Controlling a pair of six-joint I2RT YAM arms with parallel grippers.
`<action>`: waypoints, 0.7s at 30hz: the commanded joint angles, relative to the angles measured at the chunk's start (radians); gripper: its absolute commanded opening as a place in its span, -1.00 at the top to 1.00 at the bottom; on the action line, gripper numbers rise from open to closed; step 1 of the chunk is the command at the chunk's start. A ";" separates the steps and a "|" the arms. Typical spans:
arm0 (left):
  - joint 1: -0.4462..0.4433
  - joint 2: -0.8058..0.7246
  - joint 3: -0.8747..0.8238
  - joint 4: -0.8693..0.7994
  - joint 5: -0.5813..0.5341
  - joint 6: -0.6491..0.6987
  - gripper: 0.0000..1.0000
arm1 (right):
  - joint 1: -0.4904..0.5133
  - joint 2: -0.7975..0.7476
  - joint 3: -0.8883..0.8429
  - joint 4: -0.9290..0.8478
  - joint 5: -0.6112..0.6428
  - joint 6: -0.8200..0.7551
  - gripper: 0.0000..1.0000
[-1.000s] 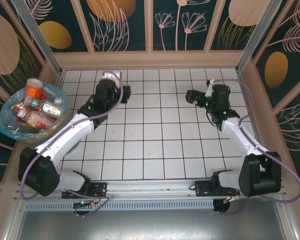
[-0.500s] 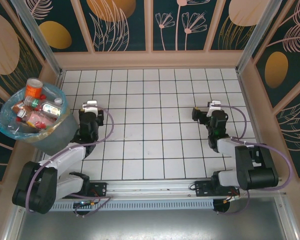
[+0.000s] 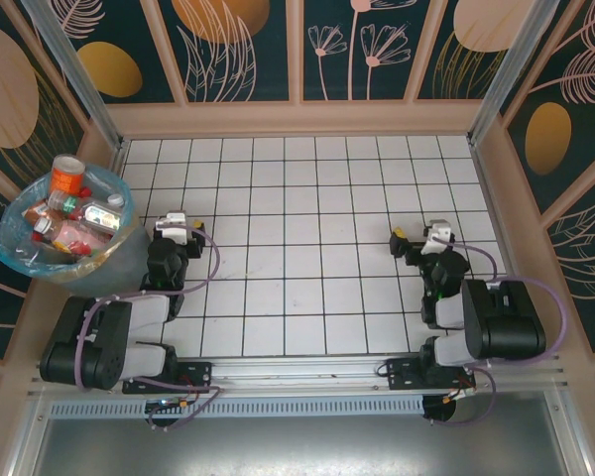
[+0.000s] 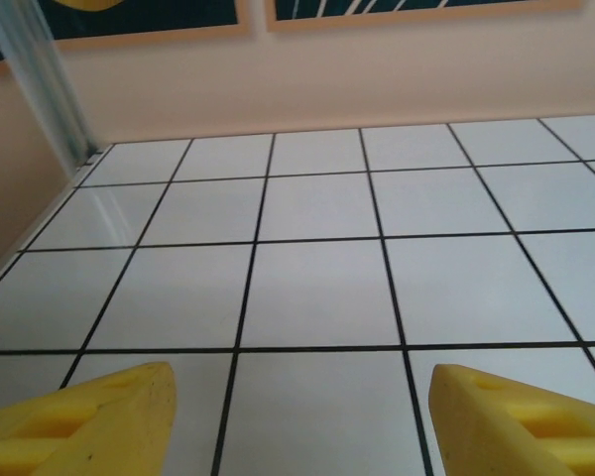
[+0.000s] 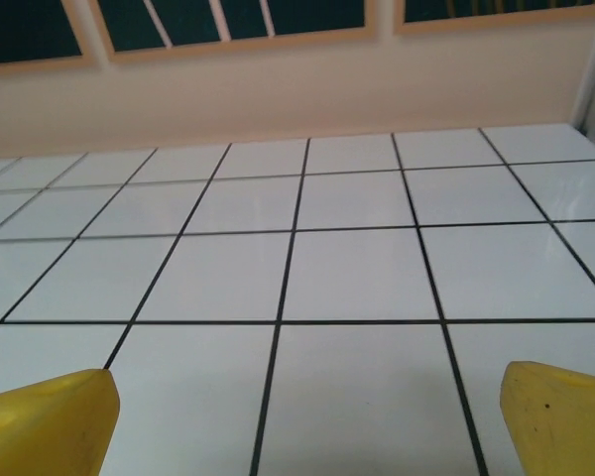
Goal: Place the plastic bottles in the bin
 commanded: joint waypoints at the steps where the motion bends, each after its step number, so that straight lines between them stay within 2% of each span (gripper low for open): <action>1: 0.018 0.022 0.032 0.086 0.088 0.037 -0.37 | -0.040 0.128 -0.028 0.354 -0.054 0.046 -0.98; 4: 0.043 0.037 0.004 0.164 0.113 0.036 -0.37 | -0.051 0.125 0.023 0.265 -0.087 0.049 -0.98; 7: 0.090 0.073 -0.032 0.273 0.144 -0.001 -0.38 | -0.051 0.126 0.023 0.268 -0.069 0.057 -0.98; 12: 0.136 0.152 -0.030 0.348 0.185 -0.039 -0.40 | -0.077 0.131 0.023 0.275 -0.057 0.099 -0.98; 16: 0.147 0.180 -0.028 0.366 0.191 -0.055 -0.41 | -0.078 0.116 0.080 0.141 0.003 0.123 -0.98; 18: 0.146 0.181 -0.028 0.367 0.158 -0.068 -0.49 | -0.074 0.115 0.093 0.114 0.010 0.120 -0.98; 21: 0.147 0.187 0.021 0.280 0.061 -0.103 -0.82 | -0.037 0.111 0.126 0.046 0.103 0.100 -0.98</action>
